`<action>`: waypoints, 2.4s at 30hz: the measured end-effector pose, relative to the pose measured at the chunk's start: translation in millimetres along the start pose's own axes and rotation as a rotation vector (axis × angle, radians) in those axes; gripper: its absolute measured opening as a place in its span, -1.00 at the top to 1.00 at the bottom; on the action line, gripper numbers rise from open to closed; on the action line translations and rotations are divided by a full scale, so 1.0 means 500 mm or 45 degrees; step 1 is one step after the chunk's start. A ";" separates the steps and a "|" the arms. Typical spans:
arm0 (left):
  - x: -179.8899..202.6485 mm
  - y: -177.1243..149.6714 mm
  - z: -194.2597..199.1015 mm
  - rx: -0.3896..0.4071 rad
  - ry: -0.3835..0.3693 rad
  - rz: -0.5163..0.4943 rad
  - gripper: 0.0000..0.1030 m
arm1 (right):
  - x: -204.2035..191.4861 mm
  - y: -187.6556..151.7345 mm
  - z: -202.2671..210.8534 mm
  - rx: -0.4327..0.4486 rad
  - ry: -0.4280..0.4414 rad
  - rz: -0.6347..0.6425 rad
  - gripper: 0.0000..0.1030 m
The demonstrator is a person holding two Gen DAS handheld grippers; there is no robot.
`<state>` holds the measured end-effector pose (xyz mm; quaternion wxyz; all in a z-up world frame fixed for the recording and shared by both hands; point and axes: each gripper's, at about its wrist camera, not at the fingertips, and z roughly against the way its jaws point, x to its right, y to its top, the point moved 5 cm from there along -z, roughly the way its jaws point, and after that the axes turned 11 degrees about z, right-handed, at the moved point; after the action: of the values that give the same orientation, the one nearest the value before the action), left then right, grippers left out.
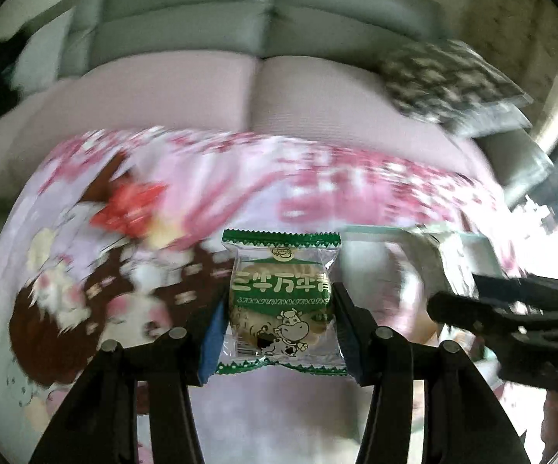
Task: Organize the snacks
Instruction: 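Carry both biscuit packs over the tray and open both grippers, then grasp the red snack bag with the left gripper while the right gripper grasps the orange jelly cup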
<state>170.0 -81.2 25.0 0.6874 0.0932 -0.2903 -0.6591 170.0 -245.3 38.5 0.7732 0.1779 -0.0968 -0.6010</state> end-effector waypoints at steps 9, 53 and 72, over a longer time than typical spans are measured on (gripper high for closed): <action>0.214 -0.041 -0.049 -0.093 -0.105 -0.296 -0.03 | 0.243 -0.110 0.066 0.000 -0.155 -0.282 -0.12; -0.362 0.208 -0.179 -0.169 0.184 0.266 -0.31 | -0.299 0.208 -0.350 -0.102 0.449 -0.073 -0.32; -0.363 0.239 -0.234 -0.215 -0.062 0.314 -0.06 | -0.329 0.236 -0.422 -0.094 0.458 -0.100 0.06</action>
<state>339.8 77.2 -59.1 0.7614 -0.0172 -0.2597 -0.5938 309.9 -28.0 -98.2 0.7599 0.2578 0.0722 -0.5924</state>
